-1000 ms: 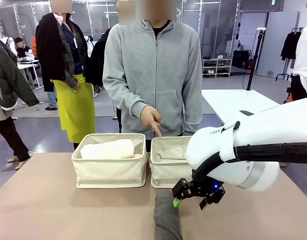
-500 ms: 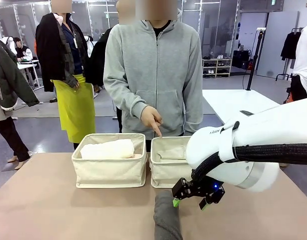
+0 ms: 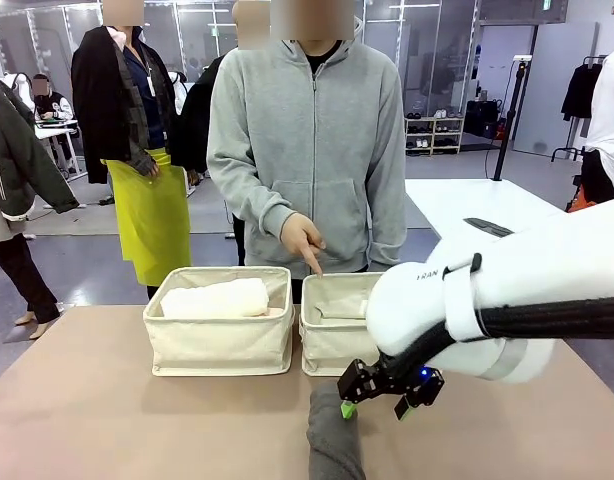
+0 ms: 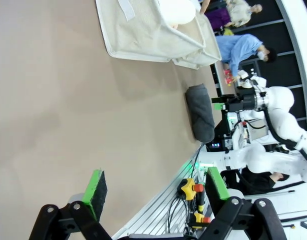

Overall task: Divide the towels into two baskets.
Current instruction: Pick up one hotel-folded towel from the bottom of the table and place it in the Fabric basket indicated by the person.

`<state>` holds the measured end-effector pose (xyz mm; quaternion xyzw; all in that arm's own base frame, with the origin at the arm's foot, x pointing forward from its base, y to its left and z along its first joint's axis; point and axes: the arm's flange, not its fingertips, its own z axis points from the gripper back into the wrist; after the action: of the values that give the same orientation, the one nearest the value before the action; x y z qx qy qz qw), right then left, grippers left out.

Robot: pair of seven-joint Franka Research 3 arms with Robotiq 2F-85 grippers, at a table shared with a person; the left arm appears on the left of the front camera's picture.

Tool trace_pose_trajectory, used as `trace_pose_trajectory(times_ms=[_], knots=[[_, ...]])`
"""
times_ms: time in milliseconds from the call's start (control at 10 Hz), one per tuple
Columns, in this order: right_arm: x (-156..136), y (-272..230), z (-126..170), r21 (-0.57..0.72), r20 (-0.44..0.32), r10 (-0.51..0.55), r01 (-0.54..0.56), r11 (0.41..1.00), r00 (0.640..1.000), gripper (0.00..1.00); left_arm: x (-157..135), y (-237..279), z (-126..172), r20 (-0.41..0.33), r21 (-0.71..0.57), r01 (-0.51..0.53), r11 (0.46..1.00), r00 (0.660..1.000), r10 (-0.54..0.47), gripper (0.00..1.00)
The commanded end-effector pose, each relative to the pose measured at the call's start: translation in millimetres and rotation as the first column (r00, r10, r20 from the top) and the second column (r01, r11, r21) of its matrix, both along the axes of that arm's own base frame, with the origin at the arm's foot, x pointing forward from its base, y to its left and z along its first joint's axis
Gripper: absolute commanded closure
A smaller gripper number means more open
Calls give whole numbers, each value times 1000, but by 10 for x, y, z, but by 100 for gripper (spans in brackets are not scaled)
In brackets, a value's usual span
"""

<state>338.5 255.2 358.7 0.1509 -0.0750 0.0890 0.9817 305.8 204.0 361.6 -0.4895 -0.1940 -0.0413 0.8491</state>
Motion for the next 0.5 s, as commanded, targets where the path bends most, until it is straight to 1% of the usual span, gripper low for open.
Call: trace_pose_trajectory(times_ms=[0, 200, 400], knots=[[21, 247, 35, 3, -49, -46, 46, 999, 998, 0, -17, 10, 31, 17, -10, 0, 1000, 1000, 0, 0], [38, 481, -33, -75, -79, -84, 78, 994, 993, 0, -17, 10, 31, 17, -10, 0, 1000, 1000, 0, 0], [71, 679, -99, -52, -97, -87, 82, 995, 991, 0, -17, 10, 31, 17, -10, 0, 1000, 1000, 0, 0]])
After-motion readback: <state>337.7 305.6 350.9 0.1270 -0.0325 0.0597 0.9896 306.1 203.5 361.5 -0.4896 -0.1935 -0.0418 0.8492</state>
